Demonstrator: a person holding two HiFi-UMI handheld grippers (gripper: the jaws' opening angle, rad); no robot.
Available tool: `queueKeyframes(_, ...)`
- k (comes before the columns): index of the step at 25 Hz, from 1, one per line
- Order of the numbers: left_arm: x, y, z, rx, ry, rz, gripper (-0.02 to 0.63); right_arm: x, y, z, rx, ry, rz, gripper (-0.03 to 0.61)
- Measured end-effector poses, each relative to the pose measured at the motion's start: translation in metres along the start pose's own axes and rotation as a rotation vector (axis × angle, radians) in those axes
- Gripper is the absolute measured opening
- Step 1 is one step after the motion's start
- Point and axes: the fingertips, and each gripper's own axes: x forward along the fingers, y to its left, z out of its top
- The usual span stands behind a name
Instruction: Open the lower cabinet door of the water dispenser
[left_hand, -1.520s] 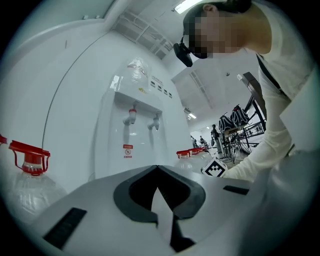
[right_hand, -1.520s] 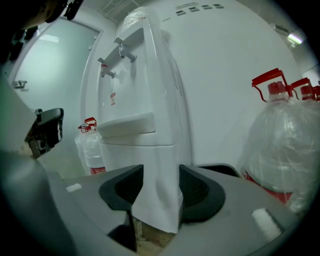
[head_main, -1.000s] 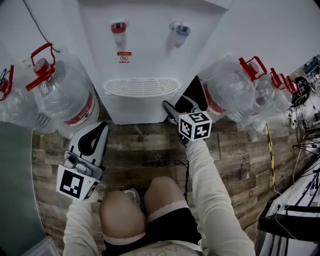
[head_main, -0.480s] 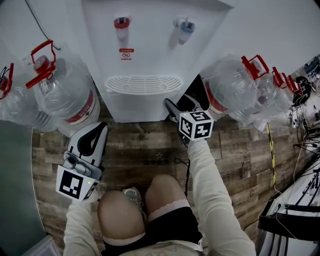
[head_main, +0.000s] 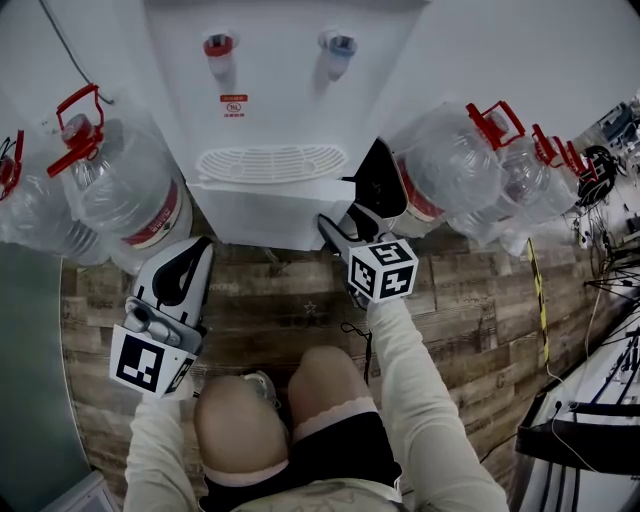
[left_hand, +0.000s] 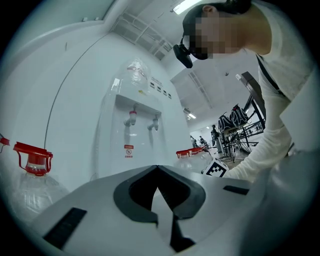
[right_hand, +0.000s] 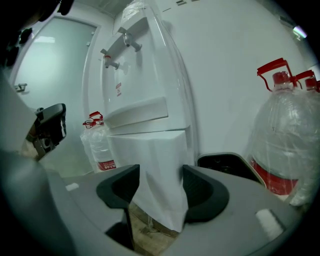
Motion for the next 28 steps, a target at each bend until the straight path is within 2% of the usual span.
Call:
queueKeyframes(8,0.000,-0.017,0.013,0.023,-0.002,-0.005,0.003,-0.031,0.025,-0.014,0.031,-0.015,0.028,0.272)
queueKeyframes(17,-0.007,-0.033,0.021,0.045,0.005,-0.002,0.003,-0.062,0.059,-0.028,0.016,-0.027,0.079,0.268)
queueKeyframes(24,-0.007,-0.042,0.022,0.053,0.014,-0.003,0.003,-0.068,0.064,-0.029,0.012,-0.057,0.082,0.267)
queueKeyframes(26,-0.006,-0.042,0.021,0.054,0.018,-0.005,0.002,-0.073,0.063,-0.024,-0.014,-0.083,0.074,0.242)
queueKeyframes(28,-0.004,-0.041,0.018,0.055,0.018,-0.008,0.003,-0.080,0.062,-0.018,-0.045,-0.112,0.050,0.187)
